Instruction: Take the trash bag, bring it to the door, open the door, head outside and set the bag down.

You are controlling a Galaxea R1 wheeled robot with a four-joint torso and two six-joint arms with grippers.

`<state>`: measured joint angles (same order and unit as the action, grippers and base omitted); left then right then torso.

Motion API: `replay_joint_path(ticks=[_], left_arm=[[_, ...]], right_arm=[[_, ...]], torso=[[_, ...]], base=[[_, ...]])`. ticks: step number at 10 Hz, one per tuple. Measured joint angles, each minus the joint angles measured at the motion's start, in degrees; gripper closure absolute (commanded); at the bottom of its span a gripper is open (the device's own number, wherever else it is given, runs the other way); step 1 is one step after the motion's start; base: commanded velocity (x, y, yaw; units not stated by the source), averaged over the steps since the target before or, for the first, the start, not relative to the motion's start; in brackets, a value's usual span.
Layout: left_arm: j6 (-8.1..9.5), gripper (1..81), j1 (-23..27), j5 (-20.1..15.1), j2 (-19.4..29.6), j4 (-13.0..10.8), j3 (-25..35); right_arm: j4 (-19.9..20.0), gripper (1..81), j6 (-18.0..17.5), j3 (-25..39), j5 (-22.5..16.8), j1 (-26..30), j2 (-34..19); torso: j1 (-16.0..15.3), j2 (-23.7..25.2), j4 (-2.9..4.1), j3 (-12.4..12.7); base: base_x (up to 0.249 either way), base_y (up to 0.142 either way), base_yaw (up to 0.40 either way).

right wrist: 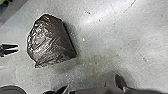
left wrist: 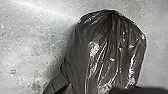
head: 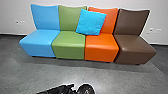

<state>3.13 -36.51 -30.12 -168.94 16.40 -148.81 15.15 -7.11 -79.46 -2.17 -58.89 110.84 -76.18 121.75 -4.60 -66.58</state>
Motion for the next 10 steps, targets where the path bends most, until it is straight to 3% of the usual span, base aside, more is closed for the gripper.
replay_joint_path(ticks=[10], left_arm=[[0.00,1.0,-2.4,-0.4,-3.7,-0.1,-0.2]], right_arm=[[0.0,1.0,0.0,0.0,-0.6,-0.7,0.3]], torso=[[-13.2,21.5,0.00,0.0]], base=[[0.000,0.000,0.000]])
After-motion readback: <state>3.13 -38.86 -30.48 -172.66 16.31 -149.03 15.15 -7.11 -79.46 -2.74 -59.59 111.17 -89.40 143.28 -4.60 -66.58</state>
